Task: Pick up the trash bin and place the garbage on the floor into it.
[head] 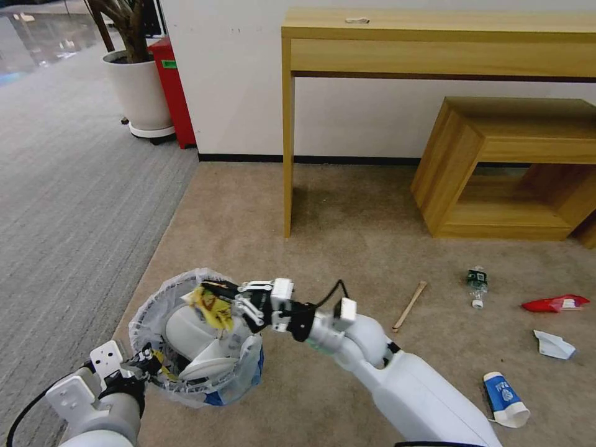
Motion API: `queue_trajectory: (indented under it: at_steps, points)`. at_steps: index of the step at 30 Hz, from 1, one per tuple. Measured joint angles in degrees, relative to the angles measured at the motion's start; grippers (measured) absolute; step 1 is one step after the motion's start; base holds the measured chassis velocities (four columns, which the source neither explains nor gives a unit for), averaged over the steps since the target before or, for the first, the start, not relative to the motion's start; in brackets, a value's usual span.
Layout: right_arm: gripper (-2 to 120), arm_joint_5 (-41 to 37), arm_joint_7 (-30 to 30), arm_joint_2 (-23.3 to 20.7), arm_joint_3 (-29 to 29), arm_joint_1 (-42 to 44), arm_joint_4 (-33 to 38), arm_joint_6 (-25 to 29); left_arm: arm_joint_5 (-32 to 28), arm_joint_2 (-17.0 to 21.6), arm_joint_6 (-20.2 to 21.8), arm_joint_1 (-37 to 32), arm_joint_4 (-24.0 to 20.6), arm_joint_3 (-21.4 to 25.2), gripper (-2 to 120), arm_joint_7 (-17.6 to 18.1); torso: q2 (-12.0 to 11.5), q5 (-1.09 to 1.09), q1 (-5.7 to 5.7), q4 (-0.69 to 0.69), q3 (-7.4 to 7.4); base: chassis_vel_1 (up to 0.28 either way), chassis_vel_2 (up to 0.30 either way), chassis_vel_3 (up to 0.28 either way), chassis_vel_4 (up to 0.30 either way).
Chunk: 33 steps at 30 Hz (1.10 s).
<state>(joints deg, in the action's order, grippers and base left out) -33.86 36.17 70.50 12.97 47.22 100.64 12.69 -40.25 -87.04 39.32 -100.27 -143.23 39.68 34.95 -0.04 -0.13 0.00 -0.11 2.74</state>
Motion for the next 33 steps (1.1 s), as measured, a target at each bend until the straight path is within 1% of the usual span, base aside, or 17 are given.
queue_trajectory:
  at_steps: [2, 6, 7, 9, 10, 14, 17, 19, 21, 23, 24, 26, 28, 29, 30, 31, 33]
  points:
    - [2, 0.4, 0.0, 0.3, -0.1, -0.2, -0.5, -0.2, 0.0, 0.0, 0.0, 0.0, 0.0, 0.0, 0, 0.0, 0.0, 0.0, 0.0, 0.0, 0.0, 0.0, 0.0, 0.0, 0.0]
    - [18, 0.8, 0.1, 0.1, -1.2, 0.2, -1.3, -1.1, 0.0, 0.1, 0.0, 0.1, 0.0, -0.3, 0, 0.0, 0.0, 0.01, 0.0, -0.01, 0.0, 0.0, 0.0, 0.0, 0.0]
    - [18, 0.8, 0.1, 0.1, -1.2, 0.2, -1.3, -1.1, 0.0, 0.1, 0.0, 0.1, 0.0, -0.3, 0, 0.0, 0.0, 0.01, 0.0, -0.01, 0.0, 0.0, 0.0, 0.0, 0.0]
    - [28, 1.0, 0.1, -0.2, -1.8, 0.8, -1.7, -1.2, 0.0, 0.1, 0.1, 0.2, 0.0, -0.6, 0, 0.0, 0.0, 0.01, 0.0, -0.01, 0.0, 0.0, 0.0, 0.0, 0.0]
    - [28, 1.0, 0.1, -0.2, -1.8, 0.8, -1.7, -1.2, 0.0, 0.1, 0.1, 0.2, 0.0, -0.6, 0, 0.0, 0.0, 0.01, 0.0, -0.01, 0.0, 0.0, 0.0, 0.0, 0.0]
    - [43, 1.1, 0.1, -0.6, -2.3, 1.2, -2.0, -1.4, 0.0, 0.2, 0.1, 0.2, 0.0, -0.8, 0, 0.0, 0.0, 0.01, 0.0, -0.01, 0.0, 0.0, 0.0, 0.0, 0.0]
    - [58, 1.2, -0.1, -1.0, -2.9, 1.4, -1.8, -1.6, 0.0, 0.4, 0.1, 0.1, 0.0, -0.7, 0, 0.0, 0.0, 0.01, 0.0, -0.01, 0.0, 0.0, 0.0, 0.0, 0.0]
    - [60, 1.2, -0.3, -1.0, -3.1, 1.4, -1.7, -1.6, 0.0, 0.4, 0.1, 0.1, 0.0, -0.6, 0, 0.0, 0.0, 0.01, 0.0, -0.01, 0.0, 0.0, 0.0, 0.0, 0.0]
    - [70, 1.1, -1.3, -1.0, -4.1, 1.6, -0.7, -1.6, -0.1, 0.6, 0.1, 0.1, 0.0, -0.2, 0, 0.0, 0.0, 0.01, 0.0, -0.01, 0.0, 0.0, 0.0, 0.0, 0.0]
    - [72, 1.1, -1.4, -1.1, -4.3, 1.6, -0.6, -1.6, -0.2, 0.7, 0.1, 0.1, 0.0, -0.2, 0, 0.0, 0.0, 0.01, 0.0, -0.01, 0.0, 0.0, 0.0, 0.0, 0.0]
    - [80, 1.1, -2.5, -1.1, -5.1, 1.9, 0.1, -1.8, -0.4, 0.8, 0.1, 0.1, 0.0, 0.0, 0, 0.0, 0.0, 0.01, 0.0, 0.0, 0.0, 0.0, 0.0, 0.0, 0.0]
    - [80, 1.1, -2.5, -1.1, -5.1, 1.9, 0.1, -1.8, -0.4, 0.8, 0.1, 0.1, 0.0, 0.0, 0, 0.0, 0.0, 0.01, 0.0, 0.0, 0.0, 0.0, 0.0, 0.0, 0.0]
    - [96, 1.2, -10.3, -1.0, -11.6, 4.5, 3.1, -3.8, -1.4, 1.3, 0.1, 0.7, 0.0, 0.8, 0, -0.1, 0.0, 0.01, 0.0, -0.01, 0.0, 0.0, 0.0, 0.0, 0.0]
    - [98, 1.5, -13.6, -1.0, -14.6, 5.7, 4.2, -4.4, -1.9, 1.4, 0.1, 0.9, 0.0, 1.0, 0, -0.2, 0.0, 0.03, 0.0, 0.01, 0.0, 0.0, 0.0, 0.0, 0.0]
    - [98, 1.5, -13.6, -1.0, -14.6, 5.7, 4.2, -4.4, -1.9, 1.4, 0.1, 0.9, 0.0, 1.0, 0, -0.2, 0.0, 0.03, 0.0, 0.01, 0.0, 0.0, 0.0, 0.0, 0.0]
    - [100, 1.7, -18.2, -1.3, -18.8, 7.6, 5.2, -4.0, -2.4, 1.6, 0.2, 1.1, 0.0, 1.1, 0, -0.3, 0.0, 0.02, 0.0, -0.01, 0.0, 0.0, 0.0, 0.0, 0.0]
    - [100, 2.9, -23.4, -1.9, -25.5, 11.9, 7.8, -3.8, -2.5, 1.9, 0.6, 1.5, 0.0, 1.2, 0, -0.4, 0.0, 0.04, 0.0, -0.02, 0.0, 0.0, 0.0, 0.0, 0.0]
